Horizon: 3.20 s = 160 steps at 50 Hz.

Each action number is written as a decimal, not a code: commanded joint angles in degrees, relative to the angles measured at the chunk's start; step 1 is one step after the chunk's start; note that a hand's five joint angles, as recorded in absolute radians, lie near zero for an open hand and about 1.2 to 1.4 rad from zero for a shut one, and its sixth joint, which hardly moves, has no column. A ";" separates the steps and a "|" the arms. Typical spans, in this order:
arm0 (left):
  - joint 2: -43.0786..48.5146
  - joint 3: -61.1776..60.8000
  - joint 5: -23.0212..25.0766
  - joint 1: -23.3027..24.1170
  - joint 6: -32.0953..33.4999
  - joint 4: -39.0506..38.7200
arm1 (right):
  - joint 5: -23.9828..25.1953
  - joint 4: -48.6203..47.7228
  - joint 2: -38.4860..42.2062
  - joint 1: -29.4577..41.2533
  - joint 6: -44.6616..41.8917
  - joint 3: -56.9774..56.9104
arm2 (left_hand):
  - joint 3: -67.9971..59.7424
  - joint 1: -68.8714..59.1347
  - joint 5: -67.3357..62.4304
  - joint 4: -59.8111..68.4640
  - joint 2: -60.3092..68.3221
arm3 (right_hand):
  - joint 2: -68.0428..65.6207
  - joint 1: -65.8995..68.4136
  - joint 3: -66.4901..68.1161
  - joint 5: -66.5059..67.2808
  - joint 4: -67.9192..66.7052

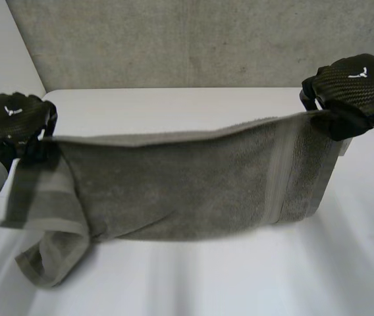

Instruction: Fold the towel.

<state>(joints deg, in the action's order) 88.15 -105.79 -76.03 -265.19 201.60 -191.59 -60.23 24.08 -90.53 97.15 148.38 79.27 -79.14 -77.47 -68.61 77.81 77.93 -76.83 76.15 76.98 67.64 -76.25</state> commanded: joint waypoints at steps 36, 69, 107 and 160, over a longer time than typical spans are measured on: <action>16.45 55.65 1.50 9.51 -7.98 -0.63 | -8.94 -37.53 9.15 7.26 18.17 -24.86 | -0.86 -2.53 -1.39 2.19 2.07 | -3.17 3.85 3.02 2.36 -3.75; 2.73 -11.90 13.10 -2.70 5.38 -24.00 | 0.64 -29.79 3.28 0.06 -3.54 18.80 | -0.86 -2.53 -1.39 2.19 2.07 | -3.17 3.85 3.02 2.36 -3.75; 15.74 -17.35 12.84 -1.65 1.35 -26.90 | -0.15 -38.40 6.33 -9.35 7.10 31.47 | 37.63 35.97 37.11 -36.31 -36.43 | -3.17 3.85 3.02 2.36 -3.75; 27.34 -7.33 0.01 6.17 -3.06 -22.16 | -8.94 -43.24 5.72 -12.16 14.57 32.44 | 20.48 18.81 19.95 -19.15 -19.27 | -3.17 3.85 3.02 2.36 -3.75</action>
<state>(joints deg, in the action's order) 115.97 -112.67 -74.34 -259.02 195.43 -213.66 -68.75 -19.06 -84.77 84.88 162.91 111.36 -58.21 -57.85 -47.94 58.02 58.36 -76.84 76.14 76.98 67.80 -76.81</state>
